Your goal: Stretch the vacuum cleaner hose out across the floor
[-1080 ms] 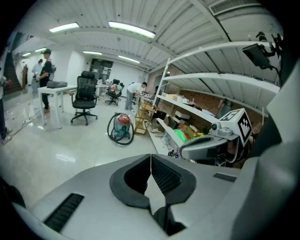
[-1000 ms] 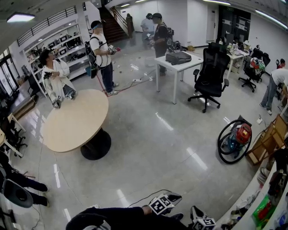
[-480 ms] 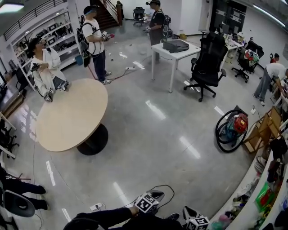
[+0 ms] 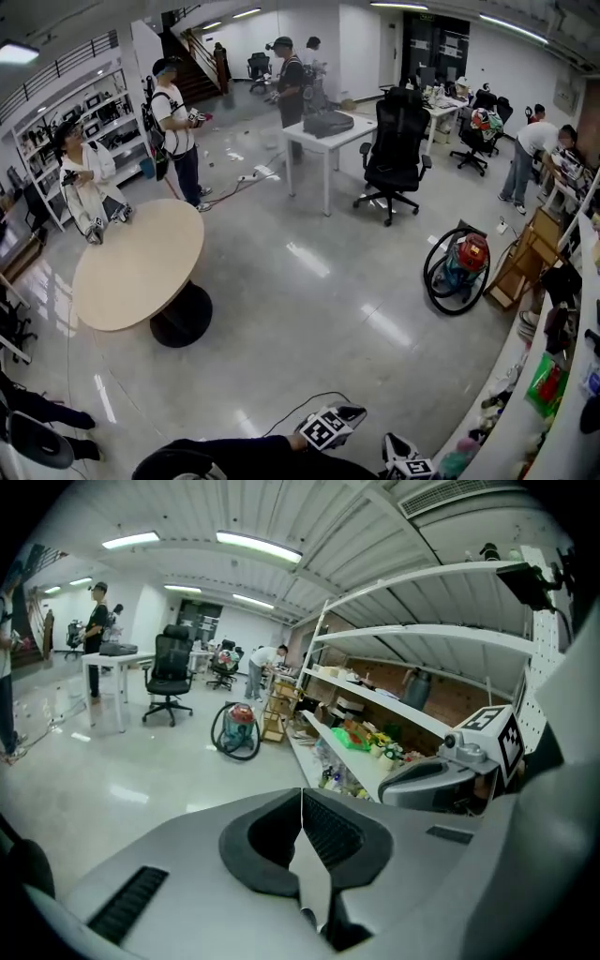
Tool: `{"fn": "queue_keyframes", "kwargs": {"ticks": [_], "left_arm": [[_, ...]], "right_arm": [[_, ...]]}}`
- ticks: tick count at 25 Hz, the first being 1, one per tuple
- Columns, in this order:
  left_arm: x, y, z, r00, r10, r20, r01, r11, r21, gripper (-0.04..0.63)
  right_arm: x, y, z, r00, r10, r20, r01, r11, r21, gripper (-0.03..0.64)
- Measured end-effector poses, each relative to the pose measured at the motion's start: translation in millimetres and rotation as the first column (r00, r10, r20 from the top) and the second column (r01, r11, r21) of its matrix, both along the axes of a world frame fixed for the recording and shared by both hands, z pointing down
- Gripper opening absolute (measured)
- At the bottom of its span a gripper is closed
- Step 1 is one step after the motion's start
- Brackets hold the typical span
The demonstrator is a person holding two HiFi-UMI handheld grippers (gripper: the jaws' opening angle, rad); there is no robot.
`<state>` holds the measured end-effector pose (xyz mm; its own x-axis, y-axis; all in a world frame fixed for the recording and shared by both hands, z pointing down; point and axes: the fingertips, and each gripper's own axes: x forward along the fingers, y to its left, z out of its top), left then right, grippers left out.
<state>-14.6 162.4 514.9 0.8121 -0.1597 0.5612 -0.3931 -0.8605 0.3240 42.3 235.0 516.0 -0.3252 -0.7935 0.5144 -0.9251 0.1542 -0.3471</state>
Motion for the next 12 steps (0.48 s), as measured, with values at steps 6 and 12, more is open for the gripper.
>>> {"fn": "queue_keyframes", "kwargs": {"ticks": [6,12], "left_arm": [[55,68,-13,0.995,0.102,0.007,-0.103,0.994,0.040,0.021],[66,72,-8,0.998,0.053,0.027,-0.053,0.999,0.013,0.020]], "right_arm": [[43,51,5,1.000,0.028,0.011,-0.028,0.999,0.016,0.012],[65,62,6,0.998,0.051,0.025,-0.052,0.998,0.020,0.012]]}}
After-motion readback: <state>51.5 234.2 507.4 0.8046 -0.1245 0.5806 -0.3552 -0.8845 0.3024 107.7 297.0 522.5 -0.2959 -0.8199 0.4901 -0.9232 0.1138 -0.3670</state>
